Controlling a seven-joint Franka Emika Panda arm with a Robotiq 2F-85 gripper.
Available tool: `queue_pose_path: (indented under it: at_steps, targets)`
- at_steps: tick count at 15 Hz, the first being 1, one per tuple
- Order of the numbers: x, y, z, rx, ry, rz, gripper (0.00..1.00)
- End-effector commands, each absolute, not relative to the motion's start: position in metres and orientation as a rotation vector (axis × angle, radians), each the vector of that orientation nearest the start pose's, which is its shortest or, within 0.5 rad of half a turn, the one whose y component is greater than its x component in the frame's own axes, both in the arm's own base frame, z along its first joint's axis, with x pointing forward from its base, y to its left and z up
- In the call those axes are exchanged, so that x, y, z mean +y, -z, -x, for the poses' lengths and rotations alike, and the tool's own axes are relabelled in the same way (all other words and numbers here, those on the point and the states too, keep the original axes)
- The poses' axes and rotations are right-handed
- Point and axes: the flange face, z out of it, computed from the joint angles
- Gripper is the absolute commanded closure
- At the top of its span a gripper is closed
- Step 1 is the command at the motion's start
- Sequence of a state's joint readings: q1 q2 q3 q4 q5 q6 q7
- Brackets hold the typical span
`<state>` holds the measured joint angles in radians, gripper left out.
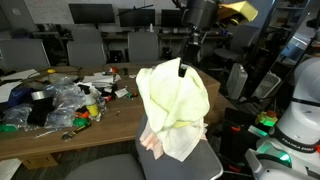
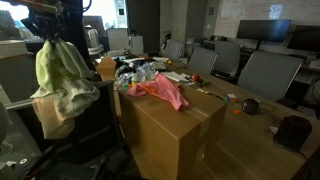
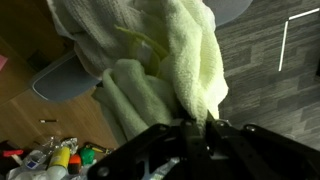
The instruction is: Move all the clothes from the box to the backrest of the chair
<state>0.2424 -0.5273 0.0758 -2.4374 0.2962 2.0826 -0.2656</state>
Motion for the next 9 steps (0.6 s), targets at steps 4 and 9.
queue_pose_path:
  at_steps: [4, 9]
  targets:
    - [0.133, -0.475, -0.407, -0.466, 0.198, 2.908, 0.97]
    - [0.096, -0.462, -0.421, -0.273, 0.198, 2.972, 0.97]
